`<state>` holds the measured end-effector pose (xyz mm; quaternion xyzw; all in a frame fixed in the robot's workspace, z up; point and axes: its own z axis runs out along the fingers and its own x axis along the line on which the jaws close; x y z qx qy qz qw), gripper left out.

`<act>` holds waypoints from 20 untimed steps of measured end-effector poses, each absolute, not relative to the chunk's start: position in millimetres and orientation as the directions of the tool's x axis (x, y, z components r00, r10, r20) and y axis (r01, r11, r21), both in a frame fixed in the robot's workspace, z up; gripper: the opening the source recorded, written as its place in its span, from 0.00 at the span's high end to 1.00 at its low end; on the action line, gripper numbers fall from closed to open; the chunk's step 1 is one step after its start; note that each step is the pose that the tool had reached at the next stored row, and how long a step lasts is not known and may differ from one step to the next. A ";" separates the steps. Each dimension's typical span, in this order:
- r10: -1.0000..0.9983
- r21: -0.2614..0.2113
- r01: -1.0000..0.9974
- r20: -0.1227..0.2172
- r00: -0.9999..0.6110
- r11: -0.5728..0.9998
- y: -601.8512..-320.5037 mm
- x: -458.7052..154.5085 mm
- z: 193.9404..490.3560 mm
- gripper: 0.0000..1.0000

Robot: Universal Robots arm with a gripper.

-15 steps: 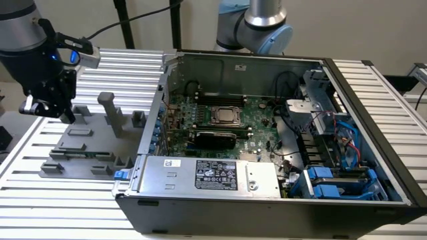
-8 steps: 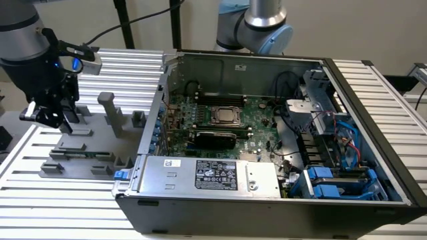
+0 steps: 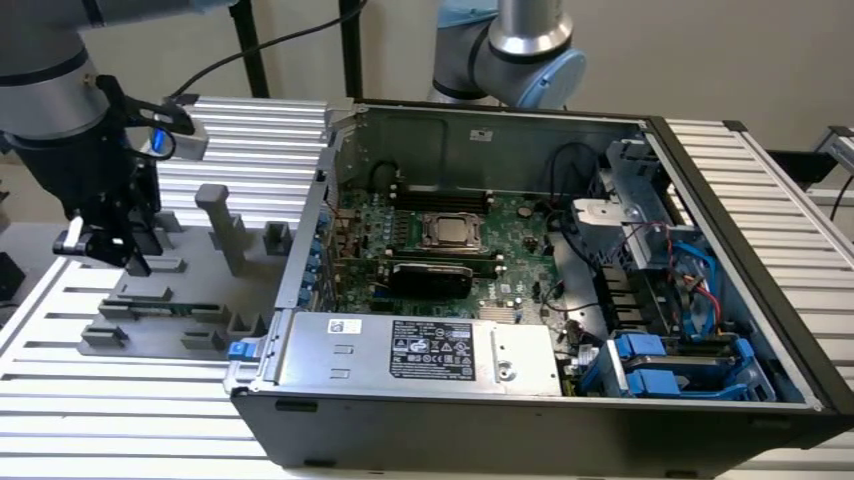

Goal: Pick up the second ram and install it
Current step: 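Pick up the second ram and move it above second insertion slot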

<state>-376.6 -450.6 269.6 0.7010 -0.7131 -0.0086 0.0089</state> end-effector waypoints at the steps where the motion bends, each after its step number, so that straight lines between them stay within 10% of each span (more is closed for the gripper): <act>1: -1.000 0.025 -1.000 0.001 -0.015 0.015 -450.9 -376.5 267.7 0.64; 20: -1.000 0.023 -1.000 0.001 -0.013 0.013 -455.1 -376.1 233.2 0.64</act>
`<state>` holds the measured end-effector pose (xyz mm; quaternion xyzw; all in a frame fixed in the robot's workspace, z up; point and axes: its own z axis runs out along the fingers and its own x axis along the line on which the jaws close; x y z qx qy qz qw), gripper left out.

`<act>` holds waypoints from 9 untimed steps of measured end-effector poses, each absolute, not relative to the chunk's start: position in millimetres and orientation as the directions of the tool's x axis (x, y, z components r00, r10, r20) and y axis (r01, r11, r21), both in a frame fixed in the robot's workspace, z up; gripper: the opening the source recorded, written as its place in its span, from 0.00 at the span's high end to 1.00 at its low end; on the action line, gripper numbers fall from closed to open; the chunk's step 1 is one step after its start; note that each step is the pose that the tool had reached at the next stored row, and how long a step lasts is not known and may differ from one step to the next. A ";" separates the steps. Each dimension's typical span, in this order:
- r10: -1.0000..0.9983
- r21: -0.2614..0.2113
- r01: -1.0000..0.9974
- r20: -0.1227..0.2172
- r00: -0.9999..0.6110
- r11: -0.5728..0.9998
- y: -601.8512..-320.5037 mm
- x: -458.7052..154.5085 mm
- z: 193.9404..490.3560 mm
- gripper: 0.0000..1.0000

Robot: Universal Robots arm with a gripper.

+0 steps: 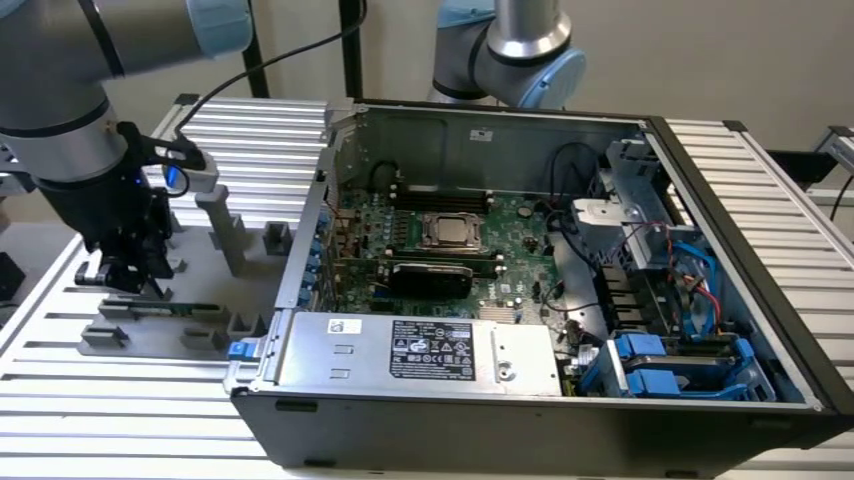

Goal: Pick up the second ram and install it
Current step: 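Pick up the second ram and move it above second insertion slot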

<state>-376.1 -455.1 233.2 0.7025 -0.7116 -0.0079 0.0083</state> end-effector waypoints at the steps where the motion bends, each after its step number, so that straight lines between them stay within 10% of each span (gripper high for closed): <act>1: -1.000 0.023 -1.000 0.001 -0.013 0.013 -455.3 -376.1 231.4 0.64; 9: -1.000 0.022 -1.000 0.001 -0.013 0.013 -456.6 -376.0 216.8 0.64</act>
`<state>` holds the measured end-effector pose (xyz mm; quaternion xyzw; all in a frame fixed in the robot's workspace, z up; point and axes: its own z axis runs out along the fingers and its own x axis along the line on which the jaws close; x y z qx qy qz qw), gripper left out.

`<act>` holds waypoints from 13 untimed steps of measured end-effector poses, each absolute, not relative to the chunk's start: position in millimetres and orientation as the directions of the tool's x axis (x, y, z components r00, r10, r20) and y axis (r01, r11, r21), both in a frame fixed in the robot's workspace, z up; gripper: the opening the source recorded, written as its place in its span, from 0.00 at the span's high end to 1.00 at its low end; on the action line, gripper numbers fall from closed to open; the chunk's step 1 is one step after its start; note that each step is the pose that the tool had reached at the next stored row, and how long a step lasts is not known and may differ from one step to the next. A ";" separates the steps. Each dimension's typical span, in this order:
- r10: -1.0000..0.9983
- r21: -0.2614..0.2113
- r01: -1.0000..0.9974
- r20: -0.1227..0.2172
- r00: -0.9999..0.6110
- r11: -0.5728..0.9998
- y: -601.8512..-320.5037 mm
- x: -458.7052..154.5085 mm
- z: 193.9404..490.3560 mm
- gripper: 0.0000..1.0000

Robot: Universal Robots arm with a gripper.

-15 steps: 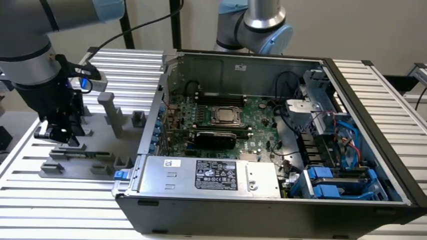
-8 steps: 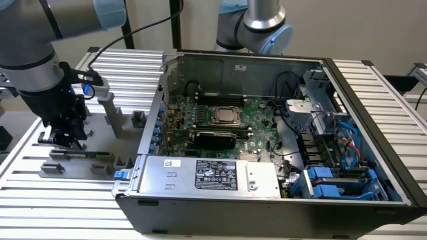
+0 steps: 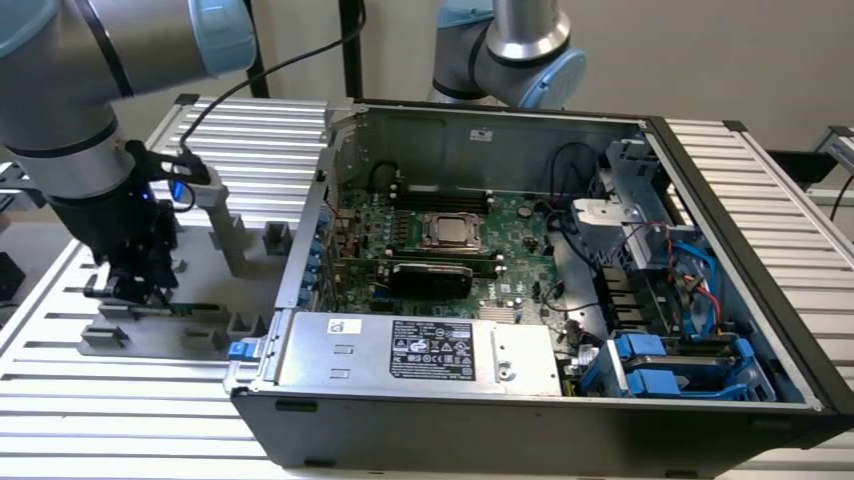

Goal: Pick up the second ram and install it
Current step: 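Pick up the second ram and move it above second insertion slot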

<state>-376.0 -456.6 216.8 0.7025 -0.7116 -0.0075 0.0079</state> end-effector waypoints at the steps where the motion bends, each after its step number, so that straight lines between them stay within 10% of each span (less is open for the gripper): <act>1: -1.000 0.022 -1.000 0.001 -0.013 0.013 -456.7 -376.0 215.0 0.64; 13: -1.000 0.022 -1.000 0.001 -0.013 0.013 -457.1 -376.0 193.9 0.66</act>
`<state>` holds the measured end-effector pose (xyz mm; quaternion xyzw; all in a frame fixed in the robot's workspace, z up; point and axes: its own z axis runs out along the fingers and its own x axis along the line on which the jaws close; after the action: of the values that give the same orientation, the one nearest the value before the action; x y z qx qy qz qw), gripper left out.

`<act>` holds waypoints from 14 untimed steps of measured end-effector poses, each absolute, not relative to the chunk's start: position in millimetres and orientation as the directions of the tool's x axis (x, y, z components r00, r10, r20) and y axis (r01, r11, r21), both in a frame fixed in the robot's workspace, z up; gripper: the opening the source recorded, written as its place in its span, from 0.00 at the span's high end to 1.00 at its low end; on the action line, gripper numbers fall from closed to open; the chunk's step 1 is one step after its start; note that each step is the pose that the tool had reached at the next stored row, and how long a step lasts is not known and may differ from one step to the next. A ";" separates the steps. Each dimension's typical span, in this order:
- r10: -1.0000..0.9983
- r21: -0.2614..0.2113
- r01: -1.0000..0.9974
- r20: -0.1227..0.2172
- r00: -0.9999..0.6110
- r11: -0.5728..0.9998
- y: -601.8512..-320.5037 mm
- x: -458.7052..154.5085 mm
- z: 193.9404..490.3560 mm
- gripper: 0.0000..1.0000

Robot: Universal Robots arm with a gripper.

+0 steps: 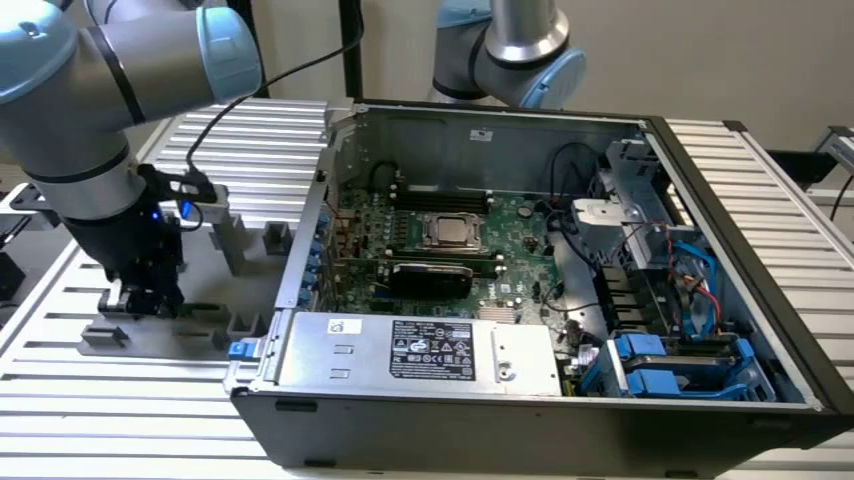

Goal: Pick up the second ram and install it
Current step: 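Pick up the second ram and move it above second insertion slot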

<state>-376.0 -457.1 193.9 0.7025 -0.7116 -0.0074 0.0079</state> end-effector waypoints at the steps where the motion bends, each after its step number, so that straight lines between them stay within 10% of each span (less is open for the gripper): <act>1: -1.000 0.022 -1.000 0.001 -0.013 0.013 -457.1 -376.0 193.4 0.72; 14: -1.000 0.022 -1.000 0.001 -0.013 0.013 -457.0 -375.9 194.0 0.86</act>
<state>-375.9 -457.0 194.0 0.7025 -0.7116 -0.0075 0.0079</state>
